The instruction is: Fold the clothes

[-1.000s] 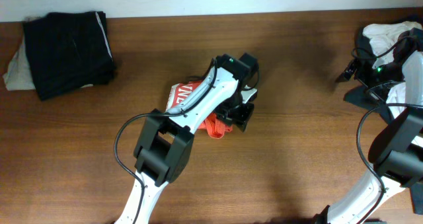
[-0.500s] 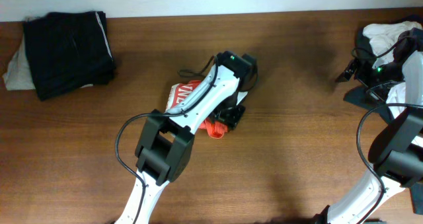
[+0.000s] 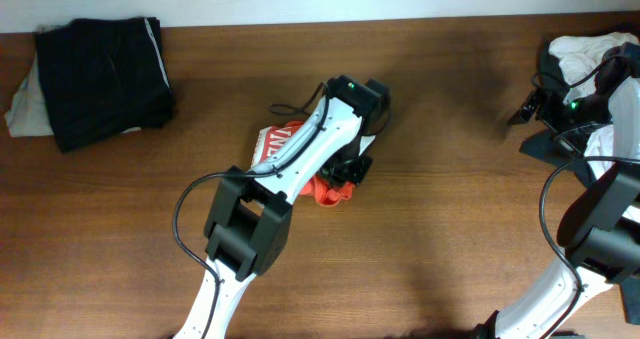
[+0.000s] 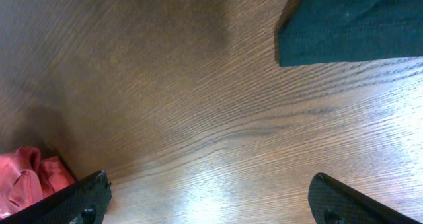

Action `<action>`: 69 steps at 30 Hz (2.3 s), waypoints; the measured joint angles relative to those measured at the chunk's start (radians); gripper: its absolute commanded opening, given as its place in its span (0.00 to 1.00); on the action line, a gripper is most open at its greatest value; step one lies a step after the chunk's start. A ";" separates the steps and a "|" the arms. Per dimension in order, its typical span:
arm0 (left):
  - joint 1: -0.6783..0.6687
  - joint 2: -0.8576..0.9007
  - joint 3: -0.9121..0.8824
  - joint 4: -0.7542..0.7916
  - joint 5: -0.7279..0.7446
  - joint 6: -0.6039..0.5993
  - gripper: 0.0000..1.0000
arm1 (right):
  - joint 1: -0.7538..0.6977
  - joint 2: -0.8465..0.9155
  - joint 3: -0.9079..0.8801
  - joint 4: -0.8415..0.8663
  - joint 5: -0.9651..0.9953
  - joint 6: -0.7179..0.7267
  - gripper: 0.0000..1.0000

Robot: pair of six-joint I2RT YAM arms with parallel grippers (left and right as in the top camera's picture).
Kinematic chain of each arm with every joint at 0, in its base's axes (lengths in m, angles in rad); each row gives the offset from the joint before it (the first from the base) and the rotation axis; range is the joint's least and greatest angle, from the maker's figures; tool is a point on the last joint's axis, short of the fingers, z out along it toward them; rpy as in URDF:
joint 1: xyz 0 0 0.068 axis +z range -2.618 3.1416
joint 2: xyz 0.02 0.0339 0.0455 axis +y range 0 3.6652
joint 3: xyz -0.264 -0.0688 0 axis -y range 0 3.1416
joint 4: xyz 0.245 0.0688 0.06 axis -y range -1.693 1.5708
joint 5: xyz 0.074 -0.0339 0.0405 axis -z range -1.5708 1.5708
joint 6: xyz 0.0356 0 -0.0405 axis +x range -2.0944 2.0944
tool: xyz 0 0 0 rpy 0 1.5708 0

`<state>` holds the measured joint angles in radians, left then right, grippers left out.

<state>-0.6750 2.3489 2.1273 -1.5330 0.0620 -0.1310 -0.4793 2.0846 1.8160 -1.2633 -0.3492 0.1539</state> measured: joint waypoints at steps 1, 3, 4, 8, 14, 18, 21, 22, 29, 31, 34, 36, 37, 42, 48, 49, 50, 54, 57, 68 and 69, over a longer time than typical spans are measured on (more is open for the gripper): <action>0.000 0.000 0.045 -0.014 0.000 0.000 0.01 | 0.000 0.000 0.000 0.000 0.000 -0.001 0.99; -0.002 0.000 0.088 -0.015 0.001 0.000 0.01 | 0.000 0.000 0.000 0.000 0.000 -0.001 0.99; -0.003 0.000 0.094 -0.006 0.008 0.000 0.01 | 0.000 0.000 0.000 0.000 0.000 -0.001 0.99; -0.007 0.000 0.082 0.055 0.058 0.000 0.50 | 0.000 0.000 0.000 0.000 0.000 0.000 0.99; -0.019 0.000 0.042 0.025 0.085 0.005 0.76 | 0.000 0.000 0.000 0.000 0.000 0.000 0.99; -0.013 0.000 0.051 -0.046 0.084 0.035 0.76 | 0.000 0.000 0.000 0.000 0.000 0.000 0.99; 0.023 0.000 0.201 -0.065 0.082 0.039 0.87 | 0.000 0.000 0.000 -0.001 0.000 -0.001 0.99; 0.047 0.000 0.274 -0.076 0.074 0.041 0.99 | 0.000 0.000 0.000 -0.001 0.000 0.000 0.99; 0.438 -0.010 0.400 -0.078 0.134 0.071 0.99 | 0.000 0.000 0.000 0.000 0.000 -0.001 0.99; 0.551 -0.013 0.331 -0.079 0.273 0.147 0.99 | 0.000 0.000 0.000 0.000 0.000 -0.001 0.99; 0.605 -0.019 0.148 -0.029 0.457 0.255 0.99 | 0.000 0.000 0.000 -0.001 0.000 0.000 0.99; 0.597 -0.017 0.013 0.051 0.510 0.278 0.99 | 0.000 0.000 0.000 0.000 0.000 -0.001 0.99; 0.592 -0.017 -0.051 0.096 0.525 0.288 0.99 | 0.000 0.000 0.000 0.000 0.000 -0.001 0.99; 0.602 -0.016 -0.190 0.200 0.533 0.297 0.99 | 0.000 0.000 0.000 0.000 0.000 -0.001 0.98; 0.603 -0.016 -0.261 0.235 0.532 0.297 0.99 | 0.000 0.000 0.000 0.000 0.000 -0.001 0.99; 0.586 -0.017 -0.292 0.270 0.534 0.299 0.99 | 0.000 0.000 0.000 0.000 0.000 -0.001 0.99; 0.573 -0.017 -0.315 0.290 0.551 0.299 0.99 | 0.000 0.000 0.000 0.000 0.000 0.000 0.99; 0.525 -0.074 -0.431 0.462 0.622 0.281 0.99 | 0.000 0.000 0.000 0.000 0.000 -0.001 0.99; 0.510 -0.084 -0.456 0.521 0.646 0.263 0.57 | 0.000 0.000 0.000 0.000 0.000 -0.001 0.99; 0.489 -0.057 -0.465 0.579 0.580 0.233 0.01 | 0.000 0.000 0.000 -0.001 0.000 -0.001 0.99; 0.486 -0.057 -0.445 0.565 0.543 0.236 0.01 | 0.000 0.000 0.000 0.000 0.000 0.000 0.99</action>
<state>-0.1890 2.2921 1.6821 -0.9684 0.6052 0.1047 -0.4793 2.0846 1.8160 -1.2636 -0.3489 0.1535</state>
